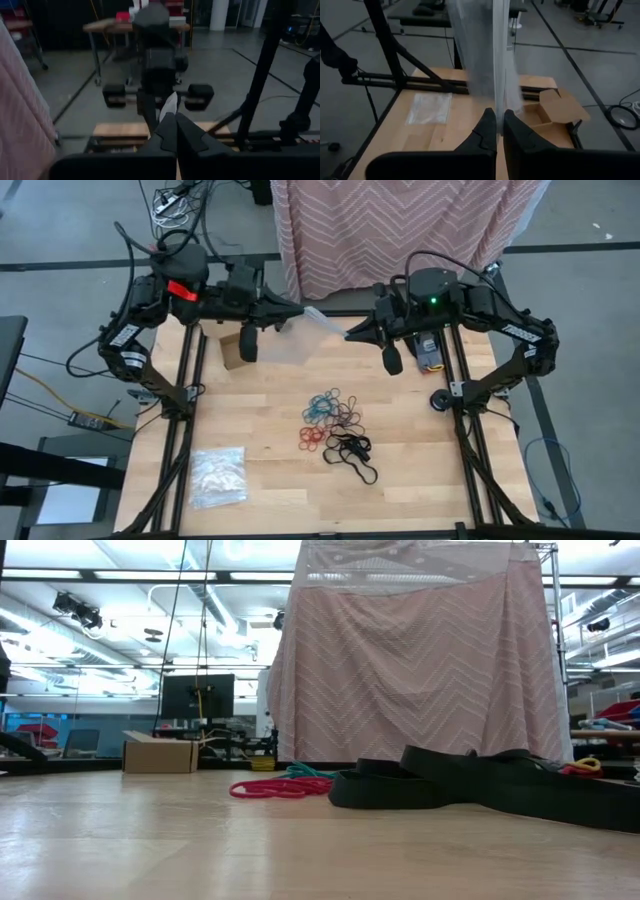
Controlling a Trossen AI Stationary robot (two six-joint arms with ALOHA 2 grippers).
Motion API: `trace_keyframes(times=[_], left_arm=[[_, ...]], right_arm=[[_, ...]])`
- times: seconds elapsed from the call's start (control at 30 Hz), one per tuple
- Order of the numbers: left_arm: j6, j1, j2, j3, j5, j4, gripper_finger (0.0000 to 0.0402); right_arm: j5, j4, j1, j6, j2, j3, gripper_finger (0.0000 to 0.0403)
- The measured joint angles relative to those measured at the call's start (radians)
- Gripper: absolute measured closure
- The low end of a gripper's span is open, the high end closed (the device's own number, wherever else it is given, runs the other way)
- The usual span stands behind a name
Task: Sort rubber bands
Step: Open the transparent zip bag
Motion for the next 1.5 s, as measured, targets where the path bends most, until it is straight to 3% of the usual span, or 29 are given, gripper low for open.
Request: trace_keyframes(times=[0.2,0.37,0.6,0.73,0.97,1.07,1.23,1.5], left_arm=[[0.091,0.0,0.058,-0.026,-0.012,-0.079,0.0374],[0.161,0.001,0.106,-0.029,-0.072,-0.161,0.032],[0.151,0.017,0.132,-0.029,-0.193,-0.188,0.0249],[0.13,0.032,0.164,-0.029,-0.171,-0.236,0.0247],[0.153,0.037,0.214,-0.031,-0.145,-0.22,0.0305],[0.145,0.041,0.206,-0.015,-0.137,-0.218,0.031],[0.068,0.063,0.17,0.009,-0.13,-0.271,0.0273],[-0.077,0.08,0.181,0.005,0.039,-0.353,0.0183]], right_arm=[[0.063,-0.049,0.0,-0.057,0.0,-0.002,0.0401],[0.127,-0.141,0.001,-0.106,0.02,-0.002,0.0402],[0.108,-0.131,0.004,-0.116,0.041,0.0,0.0403],[0.066,-0.106,0.0,-0.116,0.047,0.002,0.0403],[0.036,-0.132,-0.014,-0.116,0.06,0.002,0.0403],[0.034,-0.17,-0.031,-0.117,0.059,0.002,0.0403],[-0.036,-0.136,-0.05,-0.116,0.054,0.002,0.0403],[-0.061,-0.131,-0.074,-0.113,0.058,0.002,0.0403]])
